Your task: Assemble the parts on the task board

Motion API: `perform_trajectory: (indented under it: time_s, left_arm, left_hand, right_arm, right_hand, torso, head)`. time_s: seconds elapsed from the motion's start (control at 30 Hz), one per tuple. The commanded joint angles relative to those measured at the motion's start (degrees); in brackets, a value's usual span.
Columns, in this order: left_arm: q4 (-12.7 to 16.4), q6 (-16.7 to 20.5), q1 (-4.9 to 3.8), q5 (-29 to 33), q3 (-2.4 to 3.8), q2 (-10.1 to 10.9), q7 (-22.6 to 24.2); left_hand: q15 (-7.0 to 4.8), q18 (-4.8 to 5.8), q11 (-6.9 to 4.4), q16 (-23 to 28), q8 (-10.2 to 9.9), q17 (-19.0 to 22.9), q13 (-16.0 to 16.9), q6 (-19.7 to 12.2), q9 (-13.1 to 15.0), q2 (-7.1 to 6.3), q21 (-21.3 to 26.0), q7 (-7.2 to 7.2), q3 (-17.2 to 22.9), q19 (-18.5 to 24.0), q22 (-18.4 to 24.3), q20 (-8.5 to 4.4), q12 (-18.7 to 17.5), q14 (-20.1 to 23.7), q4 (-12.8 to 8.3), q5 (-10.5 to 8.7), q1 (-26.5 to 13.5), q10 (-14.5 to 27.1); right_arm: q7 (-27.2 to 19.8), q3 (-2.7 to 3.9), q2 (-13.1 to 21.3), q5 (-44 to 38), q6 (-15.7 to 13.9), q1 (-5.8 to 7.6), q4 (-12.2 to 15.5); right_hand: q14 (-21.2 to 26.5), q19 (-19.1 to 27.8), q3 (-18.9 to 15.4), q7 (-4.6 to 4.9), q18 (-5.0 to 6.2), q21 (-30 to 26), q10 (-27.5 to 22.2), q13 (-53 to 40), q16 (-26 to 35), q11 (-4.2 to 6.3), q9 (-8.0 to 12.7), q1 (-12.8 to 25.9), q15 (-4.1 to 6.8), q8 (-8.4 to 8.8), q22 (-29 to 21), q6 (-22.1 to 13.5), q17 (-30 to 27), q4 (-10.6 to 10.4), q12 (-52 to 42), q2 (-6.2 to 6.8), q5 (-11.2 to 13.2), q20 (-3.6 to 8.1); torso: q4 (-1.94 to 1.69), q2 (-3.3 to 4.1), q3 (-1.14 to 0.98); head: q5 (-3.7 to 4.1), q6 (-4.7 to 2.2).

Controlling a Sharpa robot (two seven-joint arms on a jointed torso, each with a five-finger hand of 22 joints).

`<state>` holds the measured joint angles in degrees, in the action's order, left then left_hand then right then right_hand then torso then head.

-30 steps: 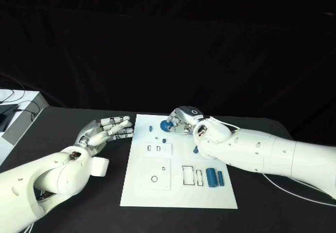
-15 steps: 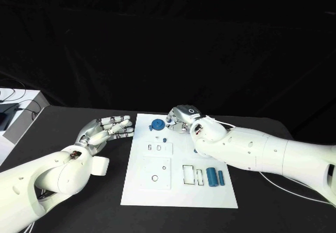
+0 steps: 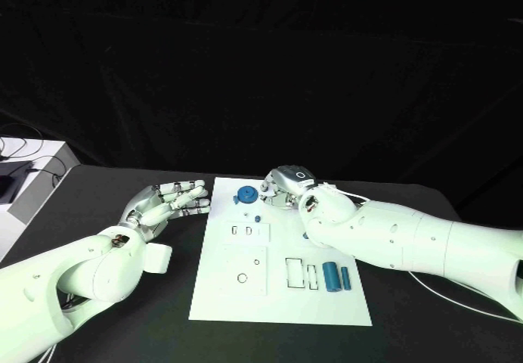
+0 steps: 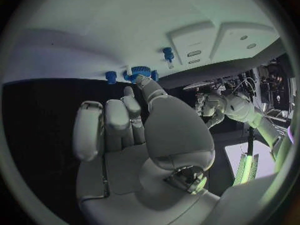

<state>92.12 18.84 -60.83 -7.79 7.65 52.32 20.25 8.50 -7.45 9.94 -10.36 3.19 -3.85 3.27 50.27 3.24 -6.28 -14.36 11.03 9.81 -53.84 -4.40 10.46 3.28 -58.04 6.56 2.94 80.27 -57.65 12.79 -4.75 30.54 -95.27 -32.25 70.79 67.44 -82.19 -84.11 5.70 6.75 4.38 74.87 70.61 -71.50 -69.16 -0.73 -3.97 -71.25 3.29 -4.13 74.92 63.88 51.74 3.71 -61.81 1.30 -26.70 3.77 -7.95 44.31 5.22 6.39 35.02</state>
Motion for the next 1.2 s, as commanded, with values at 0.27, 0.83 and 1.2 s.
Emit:
perform_trajectory:
  time_s: [0.27,0.83,1.2]
  left_arm:
    - [-0.2,-1.04,-0.01,-0.23,0.05,-0.16,0.39]
    - [0.15,-1.17,-0.01,-0.52,0.13,-0.42,0.43]
    - [0.4,-1.13,-0.01,-0.7,0.39,-0.43,0.41]
  left_hand:
    - [0.07,0.63,0.1,0.21,0.04,0.08,0.09,-0.39,0.0,0.6,-0.03,-0.08,0.16,0.34,0.06,0.1,0.15,0.31,-0.18,0.06,0.09,0.48]
    - [0.09,0.62,0.11,0.24,0.05,0.08,0.09,-0.36,0.01,0.6,-0.03,-0.11,0.18,0.37,0.06,0.12,0.15,0.37,-0.28,0.06,0.13,0.47]
    - [0.09,0.62,0.11,0.24,0.05,0.08,0.09,-0.36,0.01,0.6,-0.03,-0.11,0.18,0.37,0.06,0.12,0.15,0.37,-0.28,0.06,0.13,0.47]
  right_arm:
    - [-3.33,0.15,-0.38,8.32,-1.97,-0.09,-0.31]
    - [-4.82,0.67,-5.06,16.33,3.92,0.24,-6.43]
    - [-4.05,1.06,-7.32,17.16,5.09,0.53,-9.15]
  right_hand:
    - [-0.04,-4.76,-2.39,1.45,-0.54,0.52,-0.94,0.38,-0.16,-1.16,0.0,-0.13,-0.78,0.29,11.16,-4.64,0.6,-3.04,0.48,3.23,3.21,-0.43]
    - [0.06,-4.75,-4.66,1.99,-0.4,0.75,-1.95,1.4,-0.67,-1.66,0.01,-1.05,-1.18,0.4,11.21,-6.41,0.91,-5.62,-0.07,4.17,3.25,-0.94]
    - [0.03,-4.75,-4.83,1.99,-0.41,0.81,-1.94,1.43,-0.73,-1.66,-0.01,-0.74,-1.2,0.38,11.23,-6.43,0.97,-5.49,-0.16,4.04,3.08,-0.96]
  torso:
    - [0.03,0.0,0.0]
    - [-0.12,0.09,0.21]
    - [-0.33,0.04,0.38]
  head:
    - [-0.36,-0.3]
    - [-0.29,-0.13]
    - [-0.33,0.11]
